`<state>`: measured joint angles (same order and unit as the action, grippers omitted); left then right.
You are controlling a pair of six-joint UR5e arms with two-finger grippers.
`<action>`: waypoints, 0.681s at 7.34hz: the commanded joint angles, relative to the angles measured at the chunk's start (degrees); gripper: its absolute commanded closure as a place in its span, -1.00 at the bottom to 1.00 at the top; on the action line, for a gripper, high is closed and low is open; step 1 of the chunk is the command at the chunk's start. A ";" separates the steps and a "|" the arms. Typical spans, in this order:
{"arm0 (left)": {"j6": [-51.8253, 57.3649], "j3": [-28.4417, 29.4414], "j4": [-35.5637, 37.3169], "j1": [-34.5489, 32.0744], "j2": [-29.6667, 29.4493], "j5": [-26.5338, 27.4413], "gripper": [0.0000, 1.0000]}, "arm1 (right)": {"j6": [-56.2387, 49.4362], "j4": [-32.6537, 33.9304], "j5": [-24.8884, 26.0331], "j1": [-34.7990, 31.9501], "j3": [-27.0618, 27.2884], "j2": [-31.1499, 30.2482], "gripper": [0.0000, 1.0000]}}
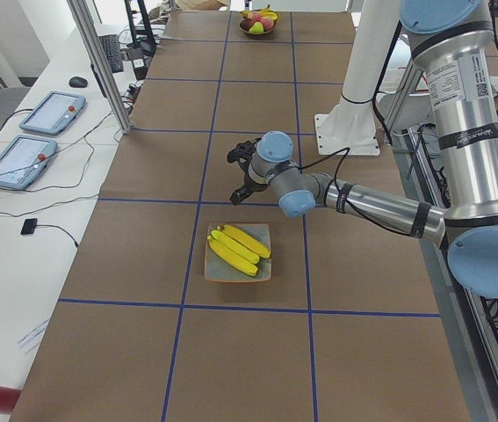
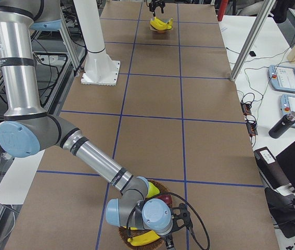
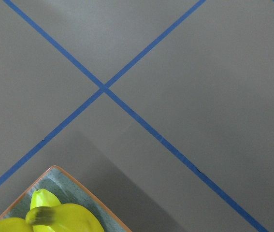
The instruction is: Transfer all bananas from basket to plate
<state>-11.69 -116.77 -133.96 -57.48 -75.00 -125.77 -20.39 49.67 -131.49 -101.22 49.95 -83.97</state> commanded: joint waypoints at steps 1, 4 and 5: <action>0.00 -0.04 -0.07 0.00 -0.06 0.00 -1.00 | 9.90 -2.82 0.54 0.23 -1.61 0.29 -0.90; 0.00 -0.04 -0.07 0.09 -0.50 0.00 -1.00 | 24.48 -7.36 1.66 4.61 -0.90 0.91 -0.88; 0.00 0.05 -0.07 0.17 -0.59 0.00 -1.00 | 25.74 -9.39 6.03 7.15 -1.34 0.82 -0.88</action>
<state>-11.69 -116.79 -134.03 -57.38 -75.45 -125.77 1.74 43.18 -129.41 -97.08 48.94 -83.14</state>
